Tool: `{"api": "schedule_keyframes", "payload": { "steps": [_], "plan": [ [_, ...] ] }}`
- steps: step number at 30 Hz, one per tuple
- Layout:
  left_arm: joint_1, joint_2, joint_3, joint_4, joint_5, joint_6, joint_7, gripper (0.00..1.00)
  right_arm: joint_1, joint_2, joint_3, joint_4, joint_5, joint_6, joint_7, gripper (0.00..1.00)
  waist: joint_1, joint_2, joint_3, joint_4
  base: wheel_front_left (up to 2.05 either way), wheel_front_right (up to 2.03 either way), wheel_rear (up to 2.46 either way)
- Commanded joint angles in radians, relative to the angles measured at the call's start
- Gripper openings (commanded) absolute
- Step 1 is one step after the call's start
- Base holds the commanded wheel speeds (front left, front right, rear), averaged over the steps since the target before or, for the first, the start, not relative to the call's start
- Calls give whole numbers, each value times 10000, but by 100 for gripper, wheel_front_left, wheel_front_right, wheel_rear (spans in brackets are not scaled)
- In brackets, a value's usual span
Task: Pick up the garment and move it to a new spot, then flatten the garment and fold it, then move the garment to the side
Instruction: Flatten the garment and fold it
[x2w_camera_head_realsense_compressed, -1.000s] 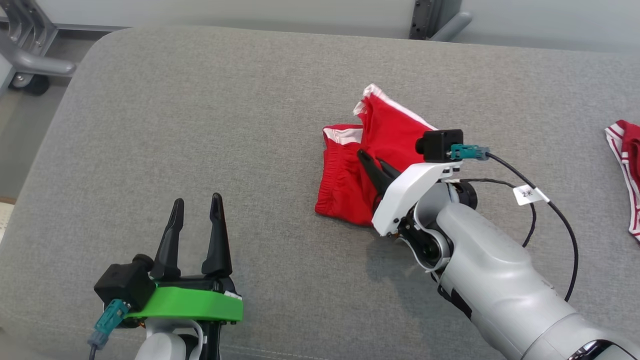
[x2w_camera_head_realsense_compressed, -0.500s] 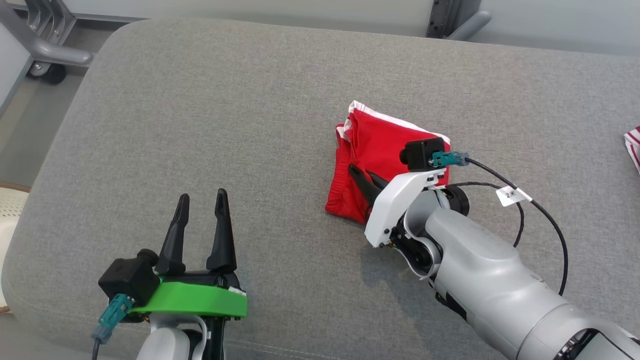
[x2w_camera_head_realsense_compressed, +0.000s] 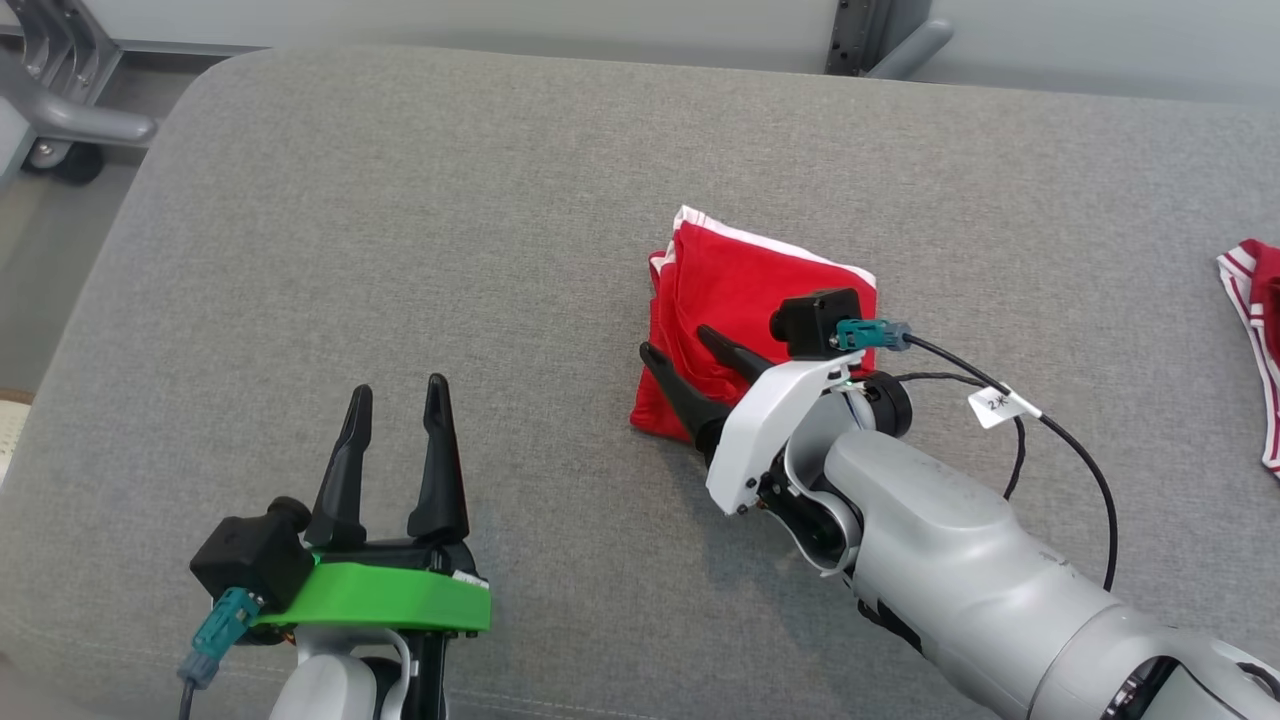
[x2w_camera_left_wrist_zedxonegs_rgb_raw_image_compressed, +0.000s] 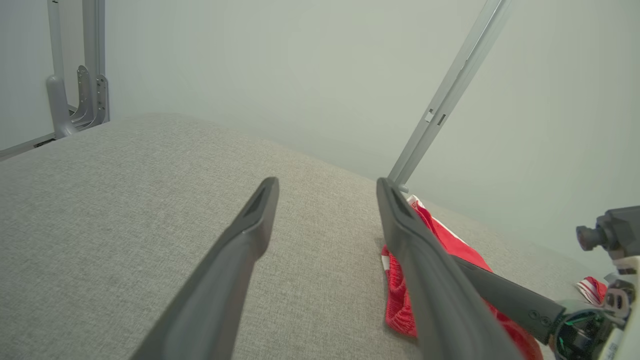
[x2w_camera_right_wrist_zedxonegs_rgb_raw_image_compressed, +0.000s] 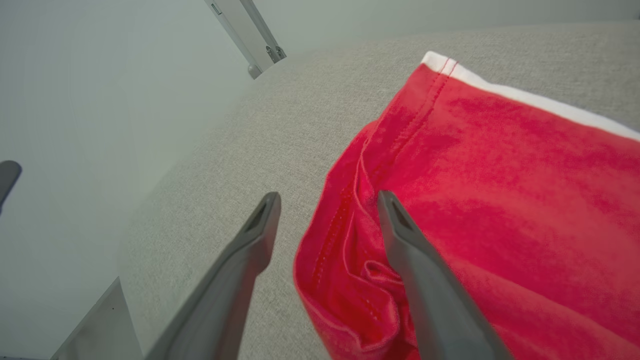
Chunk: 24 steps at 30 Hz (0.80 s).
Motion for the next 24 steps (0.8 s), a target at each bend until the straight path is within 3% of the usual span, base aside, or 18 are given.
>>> {"api": "schedule_keyframes", "payload": {
  "steps": [1,11,18,19,20,22,24],
  "plan": [
    [26,20,12,-31,-5,39,-25,100,-77,-22,2,-27,94,-1,-175,100,0,68,-17,-83,0,0,0],
    [111,20,-65,-111,78,66,-25,100,-266,-18,-1111,534,-170,-1,-651,100,0,68,-23,-347,0,0,0],
    [89,20,-66,-157,107,10,-25,100,51,-126,-2927,178,-1739,-2,-642,100,0,68,96,-401,0,0,0],
    [71,20,-81,-161,108,2,-25,100,186,-119,-3137,101,-2007,-2,-642,49,0,68,116,-386,0,0,0],
    [51,20,-103,-161,105,-8,-25,100,343,-109,-3283,64,-2300,-2,-643,30,0,68,131,-363,0,0,0],
    [-4,20,-157,-138,89,-8,-25,100,519,-106,-3515,-9,-2962,-2,-643,0,0,68,172,-289,0,0,0],
    [-60,22,-170,-102,60,-14,-25,100,799,-97,-3714,3,-3537,-2,-644,0,0,68,208,-206,0,0,0]
  ]
}}
